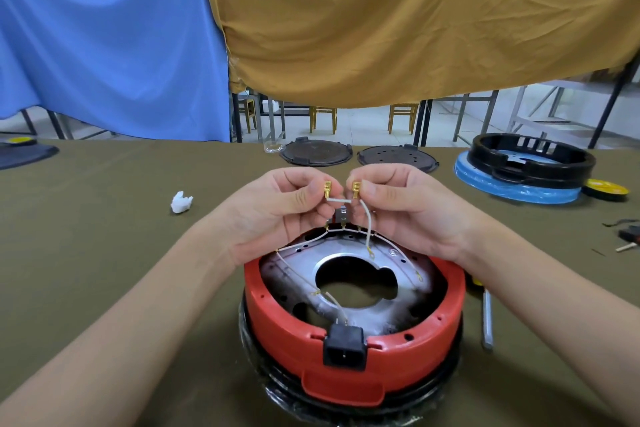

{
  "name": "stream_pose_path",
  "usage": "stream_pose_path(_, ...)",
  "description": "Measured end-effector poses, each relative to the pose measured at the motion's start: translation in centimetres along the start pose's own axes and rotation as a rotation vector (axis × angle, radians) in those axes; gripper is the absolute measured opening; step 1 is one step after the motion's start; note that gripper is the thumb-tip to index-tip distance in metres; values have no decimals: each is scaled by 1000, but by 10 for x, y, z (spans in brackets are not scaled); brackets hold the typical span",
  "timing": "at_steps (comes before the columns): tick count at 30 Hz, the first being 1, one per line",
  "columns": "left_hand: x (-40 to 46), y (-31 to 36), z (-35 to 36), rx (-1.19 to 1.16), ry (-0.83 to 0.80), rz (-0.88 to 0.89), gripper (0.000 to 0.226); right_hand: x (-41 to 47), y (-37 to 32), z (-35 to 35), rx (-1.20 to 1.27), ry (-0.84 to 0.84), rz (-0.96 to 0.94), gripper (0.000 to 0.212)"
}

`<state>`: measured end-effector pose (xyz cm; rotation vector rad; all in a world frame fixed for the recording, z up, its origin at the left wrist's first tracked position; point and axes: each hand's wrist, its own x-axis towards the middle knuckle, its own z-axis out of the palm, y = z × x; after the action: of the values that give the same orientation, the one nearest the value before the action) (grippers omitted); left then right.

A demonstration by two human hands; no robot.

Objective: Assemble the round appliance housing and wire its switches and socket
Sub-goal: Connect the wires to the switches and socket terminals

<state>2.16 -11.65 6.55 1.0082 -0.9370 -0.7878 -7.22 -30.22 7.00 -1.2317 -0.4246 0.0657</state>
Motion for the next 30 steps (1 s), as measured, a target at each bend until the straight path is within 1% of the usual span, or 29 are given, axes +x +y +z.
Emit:
stream_pose_path(1,0,0,0,11,-16,-7,23,0,0,0,-9,-4,1,10)
stream_pose_path(4,-1,1,0,37,-42,-27,24,0,1,0,-7,-52,11,14)
stream_pose_path(7,-2,2,-1,38,-62,-41,25,-1,1,0,-19,-64,7,13)
stream_pose_path(13,-3,2,0,48,-108,-47,20,-1,1,-2,-59,-115,24,17)
stream_pose_path(17,-3,1,0,64,-125,-49,18,-2,1,-3,-74,-134,43,16)
stream_pose_path(20,-3,1,-2,51,-114,-63,18,-2,0,-3,-52,-123,43,11)
stream_pose_path(22,-2,3,-4,15,-57,-60,17,0,-1,-2,-13,-25,24,10)
stream_pose_path(23,0,5,-4,-9,1,-53,16,1,-2,-2,-13,50,12,13)
stream_pose_path(26,5,11,-5,-94,261,-36,13,6,-12,-2,-138,253,-49,21)
stream_pose_path(28,8,10,-4,-85,389,-42,15,6,-18,1,-366,324,-97,21)
stream_pose_path(30,10,6,-2,-49,425,-69,19,5,-19,4,-746,380,-158,21)
